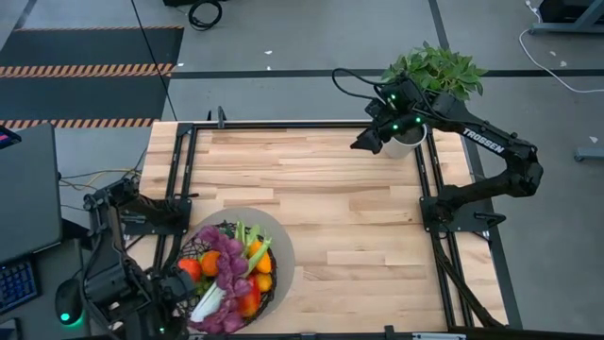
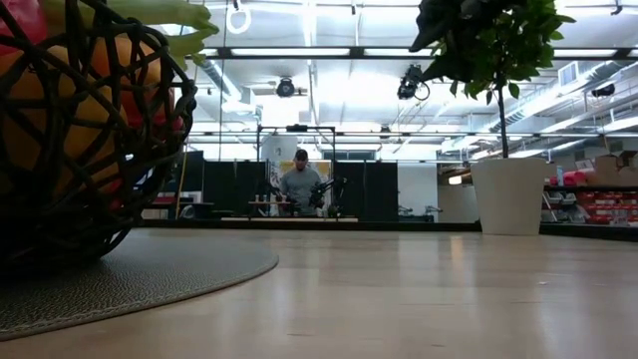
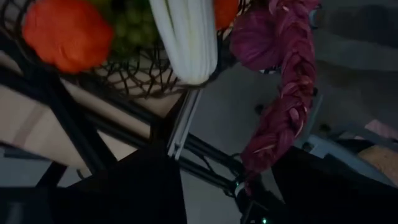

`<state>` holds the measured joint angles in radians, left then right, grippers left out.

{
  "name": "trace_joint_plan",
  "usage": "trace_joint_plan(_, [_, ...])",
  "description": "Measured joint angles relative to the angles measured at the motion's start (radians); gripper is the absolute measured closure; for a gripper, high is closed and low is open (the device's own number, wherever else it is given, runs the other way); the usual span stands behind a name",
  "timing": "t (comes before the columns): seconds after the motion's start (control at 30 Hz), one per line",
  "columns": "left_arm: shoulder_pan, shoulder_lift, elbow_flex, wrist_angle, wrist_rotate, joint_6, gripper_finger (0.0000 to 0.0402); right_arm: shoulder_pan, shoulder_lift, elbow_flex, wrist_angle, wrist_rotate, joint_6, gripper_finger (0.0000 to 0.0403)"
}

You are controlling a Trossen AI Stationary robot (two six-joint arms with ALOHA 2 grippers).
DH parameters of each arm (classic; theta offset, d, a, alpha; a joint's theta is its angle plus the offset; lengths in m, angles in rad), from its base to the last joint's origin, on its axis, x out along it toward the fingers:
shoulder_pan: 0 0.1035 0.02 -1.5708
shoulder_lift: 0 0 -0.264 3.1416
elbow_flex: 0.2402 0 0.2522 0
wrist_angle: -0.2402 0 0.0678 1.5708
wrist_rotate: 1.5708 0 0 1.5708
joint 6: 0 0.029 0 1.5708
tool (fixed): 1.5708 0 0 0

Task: Build produce basket
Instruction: Put the purple garlic into the black basket

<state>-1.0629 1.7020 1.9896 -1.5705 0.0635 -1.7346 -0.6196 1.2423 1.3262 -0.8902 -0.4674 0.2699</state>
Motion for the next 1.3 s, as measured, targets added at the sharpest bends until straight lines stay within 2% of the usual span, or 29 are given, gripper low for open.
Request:
trace_joint_plan(0.2, [-0.008, -0.012, 0.006, -0.001, -0.01, -0.037, 0.0098, 0.01, 0.0, 0.0, 0.001, 0.029, 0.018, 0.0127])
trace_joint_plan(0.37, [0.017, -0.016, 0.028, 0.0, -0.066, 0.023, 0.0072, 0.017, 0.0, 0.0, 0.002, 0.033, 0.038, 0.0127])
trace_joint_plan(0.5, [0.052, -0.023, 0.028, -0.001, -0.069, 0.102, 0.0052, 0.035, 0.0, 0.0, 0.006, 0.038, 0.047, 0.0127])
trace_joint_plan(0.67, [0.085, -0.035, 0.026, 0.001, -0.062, 0.259, 0.0048, 0.078, 0.0, 0.0, 0.006, 0.061, 0.052, 0.0127])
trace_joint_plan(0.77, [0.092, -0.064, -0.017, 0.0, -0.04, 0.339, 0.0049, 0.102, 0.0, 0.0, 0.006, 0.08, 0.052, 0.0127])
trace_joint_plan(0.97, [0.091, -0.165, -0.138, -0.003, -0.029, 0.234, 0.0049, 0.13, 0.0, 0.0, 0.007, 0.083, 0.052, 0.0127])
trace_joint_plan(1.17, [0.1, -0.234, -0.139, -0.001, -0.155, 0.216, 0.0049, 0.155, 0.0, 0.0, 0.022, 0.096, 0.086, 0.0127])
trace_joint_plan(1.3, [0.139, -0.253, -0.139, 0.0, -0.169, 0.286, 0.0048, 0.184, 0.0, 0.0, 0.024, 0.125, 0.115, 0.0127])
